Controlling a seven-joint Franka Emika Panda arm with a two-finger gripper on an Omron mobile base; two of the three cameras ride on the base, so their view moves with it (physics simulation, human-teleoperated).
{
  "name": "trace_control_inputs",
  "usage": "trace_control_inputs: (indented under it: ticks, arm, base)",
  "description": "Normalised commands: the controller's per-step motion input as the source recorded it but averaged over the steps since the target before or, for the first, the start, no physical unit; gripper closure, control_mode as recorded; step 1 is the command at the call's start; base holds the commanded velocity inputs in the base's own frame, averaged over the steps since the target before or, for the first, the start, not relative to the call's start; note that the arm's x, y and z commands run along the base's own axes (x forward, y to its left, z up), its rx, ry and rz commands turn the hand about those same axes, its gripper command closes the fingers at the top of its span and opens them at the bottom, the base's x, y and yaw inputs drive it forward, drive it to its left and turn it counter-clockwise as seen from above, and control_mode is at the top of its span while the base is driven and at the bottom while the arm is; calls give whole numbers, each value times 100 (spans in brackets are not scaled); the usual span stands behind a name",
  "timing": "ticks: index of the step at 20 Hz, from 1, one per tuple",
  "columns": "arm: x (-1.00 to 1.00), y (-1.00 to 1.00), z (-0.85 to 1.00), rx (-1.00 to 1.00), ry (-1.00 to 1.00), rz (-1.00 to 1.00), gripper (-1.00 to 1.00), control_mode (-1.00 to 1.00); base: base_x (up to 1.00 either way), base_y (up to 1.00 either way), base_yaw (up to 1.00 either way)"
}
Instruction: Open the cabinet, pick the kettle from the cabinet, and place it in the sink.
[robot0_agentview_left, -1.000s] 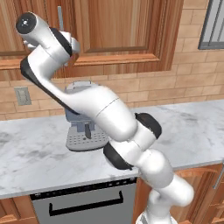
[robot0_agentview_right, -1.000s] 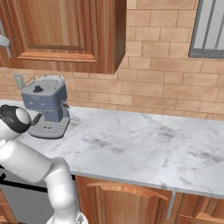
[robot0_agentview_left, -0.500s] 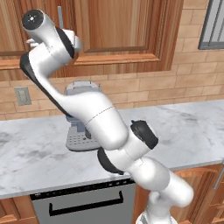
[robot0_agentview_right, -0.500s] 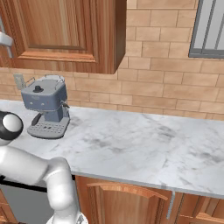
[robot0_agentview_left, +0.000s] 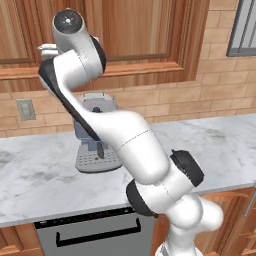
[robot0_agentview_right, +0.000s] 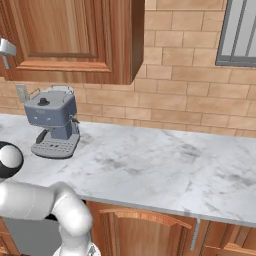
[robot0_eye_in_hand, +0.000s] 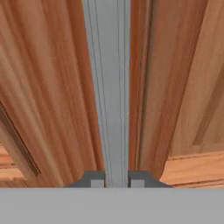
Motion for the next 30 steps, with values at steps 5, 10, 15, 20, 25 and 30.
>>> trace_control_inputs:
  ticks: [5, 10, 15, 20, 25, 30]
  arm:
    - [-54, -8, -16, 8, -9, 23, 100, -100]
    - [-59, -11, -12, 6, -12, 23, 100, -100]
    - [-54, -12, 5, 1, -1, 19, 100, -100]
    - [-47, -10, 8, 0, 4, 19, 100, -100]
    - [-47, -12, 10, 0, 8, 18, 100, -100]
    - [-48, -10, 15, 1, 9, 17, 100, -100]
  base:
    - [0, 0, 0]
    - [0, 0, 0]
    - [0, 0, 0]
    - [0, 0, 0]
    - [0, 0, 0]
    - [0, 0, 0]
